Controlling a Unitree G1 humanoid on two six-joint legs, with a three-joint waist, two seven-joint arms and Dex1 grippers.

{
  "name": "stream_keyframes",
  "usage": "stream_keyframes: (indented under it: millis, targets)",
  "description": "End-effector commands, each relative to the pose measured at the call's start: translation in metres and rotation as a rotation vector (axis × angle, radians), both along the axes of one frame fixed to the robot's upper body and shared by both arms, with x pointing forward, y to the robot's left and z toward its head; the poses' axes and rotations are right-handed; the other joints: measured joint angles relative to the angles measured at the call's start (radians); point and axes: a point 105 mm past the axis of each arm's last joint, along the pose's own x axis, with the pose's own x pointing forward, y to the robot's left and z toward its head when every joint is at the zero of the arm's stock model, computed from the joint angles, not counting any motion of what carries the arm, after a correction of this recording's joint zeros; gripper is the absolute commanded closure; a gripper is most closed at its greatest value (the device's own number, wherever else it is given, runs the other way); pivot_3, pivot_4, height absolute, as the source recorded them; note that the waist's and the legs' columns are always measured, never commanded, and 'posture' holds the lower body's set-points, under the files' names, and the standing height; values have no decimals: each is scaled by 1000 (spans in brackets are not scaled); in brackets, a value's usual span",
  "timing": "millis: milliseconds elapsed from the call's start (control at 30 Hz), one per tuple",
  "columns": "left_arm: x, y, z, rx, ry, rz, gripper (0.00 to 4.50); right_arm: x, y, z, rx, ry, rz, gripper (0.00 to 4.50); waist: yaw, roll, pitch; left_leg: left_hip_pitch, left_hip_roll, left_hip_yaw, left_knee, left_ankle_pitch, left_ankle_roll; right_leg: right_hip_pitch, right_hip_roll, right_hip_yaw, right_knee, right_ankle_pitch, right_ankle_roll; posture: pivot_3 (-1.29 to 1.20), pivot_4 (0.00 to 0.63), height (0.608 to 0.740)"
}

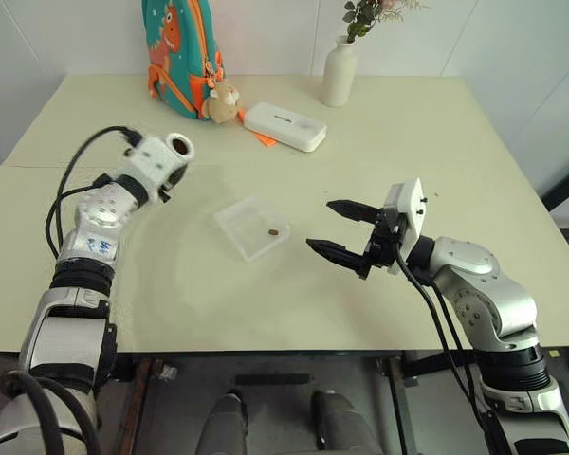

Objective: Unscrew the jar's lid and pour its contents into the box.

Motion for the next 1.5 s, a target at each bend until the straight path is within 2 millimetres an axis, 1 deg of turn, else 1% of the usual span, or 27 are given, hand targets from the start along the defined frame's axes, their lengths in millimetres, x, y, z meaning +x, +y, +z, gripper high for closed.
stream_keyframes:
  millis: [33,167,200,267,400,433,600,667,833,867,1033,1133,1200,1300,1367,1500]
  targets:
    - [0,28,19,-276,-15,89,2564,-3,-1,11,-12,-60,13,12,-1,0,0,0,0,0,0,0,0,0,0,0,0,0,0,0,150,740]
    - [-6,64,11,-571,-35,199,2564,-2,-3,11,-22,-60,12,12,-4,0,0,1,0,-1,1,0,0,1,0,0,1,0,0,0,150,740]
    - [-9,72,10,-567,-53,238,2564,-2,-3,10,-25,-61,11,12,-5,0,0,1,0,-1,1,0,0,1,0,0,1,0,0,0,150,740]
    - [-12,80,4,-551,-59,266,2564,-2,-3,10,-29,-62,10,12,-4,0,0,1,0,-1,0,0,0,1,0,-1,1,0,0,0,150,740]
    - [-19,86,-7,-634,-98,242,2564,-3,-3,11,-45,-72,9,12,-1,0,0,1,0,-1,0,0,0,1,0,-1,1,0,0,0,150,740]
    - [-20,87,-12,-646,-88,246,2564,-2,-3,11,-46,-74,9,12,1,0,0,1,0,-1,0,0,0,1,0,-1,1,0,0,0,150,740]
    - [-26,87,-38,-588,-35,242,2564,-3,-2,11,-54,-82,15,12,3,0,0,1,0,-1,0,0,-1,1,0,-1,1,0,0,0,150,740]
    - [-28,87,-45,-620,-19,232,1820,-4,-1,11,-61,-85,20,0,4,-1,0,1,0,-1,0,0,-1,1,0,-1,1,0,0,0,150,740]
    - [-33,96,-55,-625,13,271,283,-4,1,9,-75,-91,27,0,3,-1,-1,1,0,-1,0,0,-1,1,0,-1,0,0,0,0,150,740]
    - [-35,97,-55,-626,8,273,42,-4,1,9,-76,-92,28,0,2,-1,-1,1,0,-1,0,0,-1,1,0,-1,0,0,0,0,150,740]
    - [-45,110,-61,-604,15,304,42,-5,3,9,-72,-98,38,0,1,-1,-1,1,0,-1,0,0,-1,1,0,-1,0,0,0,0,150,740]
    - [-58,117,-69,-581,20,302,42,-7,4,10,-68,-107,41,0,-2,-1,-1,1,0,-1,0,0,-1,1,0,-1,0,0,0,0,150,740]
    - [-70,121,-73,-527,26,293,42,-8,4,13,-51,-123,47,0,-4,-1,-1,2,0,-1,-1,0,-1,1,0,-1,0,0,0,0,150,740]
    - [-90,127,-71,-485,17,297,42,-11,5,20,-18,-151,68,0,-8,-1,-1,2,1,-1,-2,0,-1,2,0,-1,0,0,0,0,150,740]
    - [-103,127,-70,-461,19,294,42,-13,5,24,-10,-172,89,0,-8,-1,-1,2,1,-1,-2,0,-1,2,0,-1,0,0,-1,0,150,740]
    - [-130,118,-65,-302,46,235,42,-19,3,26,-34,-220,141,0,-12,-2,-1,4,1,-1,-2,0,-1,3,-1,-1,0,0,-1,0,150,740]
